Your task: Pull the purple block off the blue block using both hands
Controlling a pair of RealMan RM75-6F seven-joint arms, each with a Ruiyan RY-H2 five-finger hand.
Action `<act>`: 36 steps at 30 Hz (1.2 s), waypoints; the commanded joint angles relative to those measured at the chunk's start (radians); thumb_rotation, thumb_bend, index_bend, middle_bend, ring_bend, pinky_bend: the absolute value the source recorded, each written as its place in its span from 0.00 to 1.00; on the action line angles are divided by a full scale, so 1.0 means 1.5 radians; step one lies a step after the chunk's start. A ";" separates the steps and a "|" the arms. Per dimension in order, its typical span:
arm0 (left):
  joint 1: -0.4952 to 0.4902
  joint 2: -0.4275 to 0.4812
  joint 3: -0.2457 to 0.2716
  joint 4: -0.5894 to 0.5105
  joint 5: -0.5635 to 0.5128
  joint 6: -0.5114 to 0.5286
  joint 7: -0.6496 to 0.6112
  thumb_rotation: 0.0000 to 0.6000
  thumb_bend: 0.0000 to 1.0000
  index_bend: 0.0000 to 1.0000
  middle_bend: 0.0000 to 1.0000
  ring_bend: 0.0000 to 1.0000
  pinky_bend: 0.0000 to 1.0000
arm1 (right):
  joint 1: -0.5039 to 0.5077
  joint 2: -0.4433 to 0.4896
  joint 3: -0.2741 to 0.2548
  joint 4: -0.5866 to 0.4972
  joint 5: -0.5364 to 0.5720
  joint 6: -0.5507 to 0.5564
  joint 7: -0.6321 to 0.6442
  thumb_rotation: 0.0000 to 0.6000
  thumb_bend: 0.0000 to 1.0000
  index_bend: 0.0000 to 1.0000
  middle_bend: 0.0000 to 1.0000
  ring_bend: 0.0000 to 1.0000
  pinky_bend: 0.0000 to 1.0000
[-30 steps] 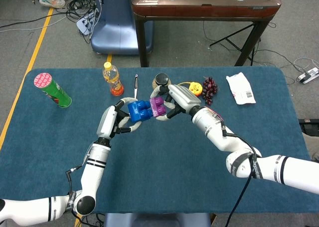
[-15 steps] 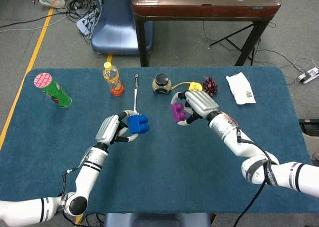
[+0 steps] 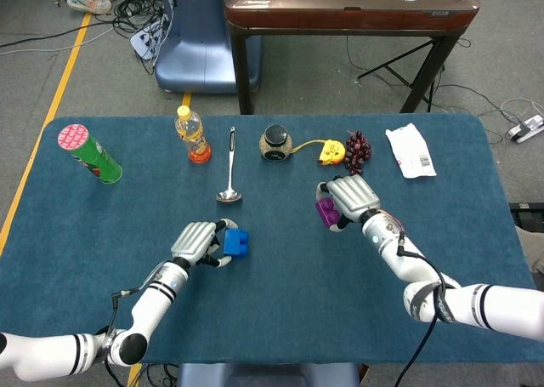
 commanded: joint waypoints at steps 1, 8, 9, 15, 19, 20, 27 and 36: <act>-0.002 -0.004 0.005 0.004 -0.008 0.017 0.023 1.00 0.30 0.17 1.00 0.96 1.00 | -0.005 -0.002 0.004 0.001 -0.002 0.005 0.004 1.00 0.00 0.21 1.00 1.00 1.00; 0.020 0.003 0.009 -0.011 0.001 0.070 0.037 1.00 0.12 0.00 1.00 0.95 1.00 | -0.039 0.030 0.024 -0.025 -0.042 0.014 0.053 1.00 0.00 0.00 1.00 0.98 1.00; 0.026 0.009 0.009 -0.019 0.001 0.078 0.035 1.00 0.11 0.00 1.00 0.95 1.00 | -0.050 0.040 0.028 -0.034 -0.057 0.024 0.063 1.00 0.00 0.00 1.00 0.98 1.00; 0.079 0.064 0.027 -0.046 0.029 0.131 0.012 1.00 0.11 0.03 0.96 0.84 1.00 | -0.141 0.110 0.029 -0.088 -0.187 0.094 0.148 1.00 0.00 0.20 0.96 0.91 1.00; 0.121 0.105 0.034 -0.051 0.060 0.172 -0.025 1.00 0.11 0.13 0.87 0.76 0.99 | -0.216 0.150 0.016 -0.095 -0.288 0.150 0.231 1.00 0.00 0.29 0.86 0.83 0.98; 0.130 0.114 0.036 -0.047 0.073 0.184 -0.030 1.00 0.11 0.15 0.84 0.74 0.97 | -0.233 0.158 0.012 -0.093 -0.310 0.164 0.252 1.00 0.00 0.29 0.82 0.80 0.97; 0.195 0.179 0.061 0.001 0.192 0.277 -0.080 1.00 0.11 0.32 0.68 0.60 0.84 | -0.363 0.207 -0.027 -0.046 -0.434 0.277 0.386 1.00 0.00 0.29 0.61 0.61 0.83; 0.277 0.282 0.104 -0.006 0.265 0.329 -0.124 1.00 0.11 0.35 0.57 0.51 0.72 | -0.488 0.220 -0.067 0.011 -0.519 0.397 0.443 1.00 0.00 0.29 0.42 0.36 0.51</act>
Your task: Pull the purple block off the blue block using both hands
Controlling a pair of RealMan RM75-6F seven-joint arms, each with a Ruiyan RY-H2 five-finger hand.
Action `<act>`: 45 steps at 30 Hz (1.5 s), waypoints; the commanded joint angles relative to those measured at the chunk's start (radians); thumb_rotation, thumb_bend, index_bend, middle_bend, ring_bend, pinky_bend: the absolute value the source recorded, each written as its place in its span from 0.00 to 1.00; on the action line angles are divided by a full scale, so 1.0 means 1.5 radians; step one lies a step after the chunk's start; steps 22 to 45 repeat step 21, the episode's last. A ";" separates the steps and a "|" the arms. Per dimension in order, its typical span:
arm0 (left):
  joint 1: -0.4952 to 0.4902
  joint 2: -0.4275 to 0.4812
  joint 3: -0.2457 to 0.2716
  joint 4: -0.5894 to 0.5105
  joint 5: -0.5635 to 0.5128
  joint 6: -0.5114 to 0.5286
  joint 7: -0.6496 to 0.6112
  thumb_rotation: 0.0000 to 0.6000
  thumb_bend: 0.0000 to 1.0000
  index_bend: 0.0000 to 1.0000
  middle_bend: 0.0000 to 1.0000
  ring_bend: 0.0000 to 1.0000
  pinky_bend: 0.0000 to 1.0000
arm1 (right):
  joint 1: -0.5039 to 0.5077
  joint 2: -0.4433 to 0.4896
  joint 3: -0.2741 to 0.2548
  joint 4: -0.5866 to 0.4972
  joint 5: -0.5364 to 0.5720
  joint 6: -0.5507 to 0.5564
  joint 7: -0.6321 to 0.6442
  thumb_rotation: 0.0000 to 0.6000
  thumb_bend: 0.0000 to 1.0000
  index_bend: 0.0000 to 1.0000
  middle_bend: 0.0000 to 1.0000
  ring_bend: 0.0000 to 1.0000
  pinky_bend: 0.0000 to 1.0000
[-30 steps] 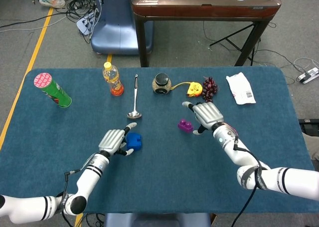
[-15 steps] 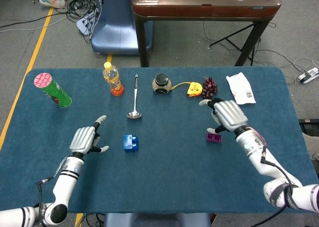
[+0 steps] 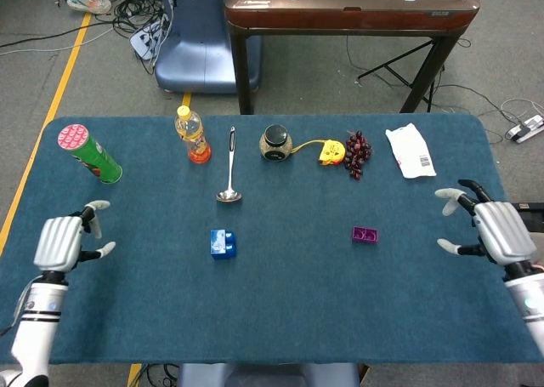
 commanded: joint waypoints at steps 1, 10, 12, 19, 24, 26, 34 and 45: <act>0.041 0.040 0.022 -0.014 0.024 0.037 0.015 1.00 0.11 0.35 0.56 0.50 0.72 | -0.052 0.003 -0.017 0.026 -0.035 0.057 0.019 1.00 0.00 0.29 0.41 0.36 0.49; 0.141 0.098 0.059 -0.060 0.040 0.112 0.022 1.00 0.11 0.35 0.53 0.48 0.67 | -0.141 -0.020 -0.036 0.078 -0.072 0.134 0.056 1.00 0.00 0.29 0.41 0.35 0.45; 0.159 0.104 0.064 -0.066 0.037 0.119 0.014 1.00 0.11 0.35 0.53 0.48 0.67 | -0.153 -0.023 -0.040 0.089 -0.077 0.137 0.073 1.00 0.00 0.29 0.41 0.35 0.45; 0.197 0.119 0.072 -0.064 0.036 0.120 0.011 1.00 0.11 0.35 0.53 0.48 0.67 | -0.187 -0.042 -0.038 0.122 -0.077 0.147 0.107 1.00 0.00 0.29 0.41 0.35 0.45; 0.200 0.118 0.069 -0.062 0.040 0.120 0.012 1.00 0.11 0.35 0.53 0.48 0.67 | -0.192 -0.044 -0.036 0.125 -0.078 0.147 0.113 1.00 0.00 0.29 0.41 0.35 0.45; 0.200 0.118 0.069 -0.062 0.040 0.120 0.012 1.00 0.11 0.35 0.53 0.48 0.67 | -0.192 -0.044 -0.036 0.125 -0.078 0.147 0.113 1.00 0.00 0.29 0.41 0.35 0.45; 0.200 0.118 0.069 -0.062 0.040 0.120 0.012 1.00 0.11 0.35 0.53 0.48 0.67 | -0.192 -0.044 -0.036 0.125 -0.078 0.147 0.113 1.00 0.00 0.29 0.41 0.35 0.45; 0.200 0.118 0.069 -0.062 0.040 0.120 0.012 1.00 0.11 0.35 0.53 0.48 0.67 | -0.192 -0.044 -0.036 0.125 -0.078 0.147 0.113 1.00 0.00 0.29 0.41 0.35 0.45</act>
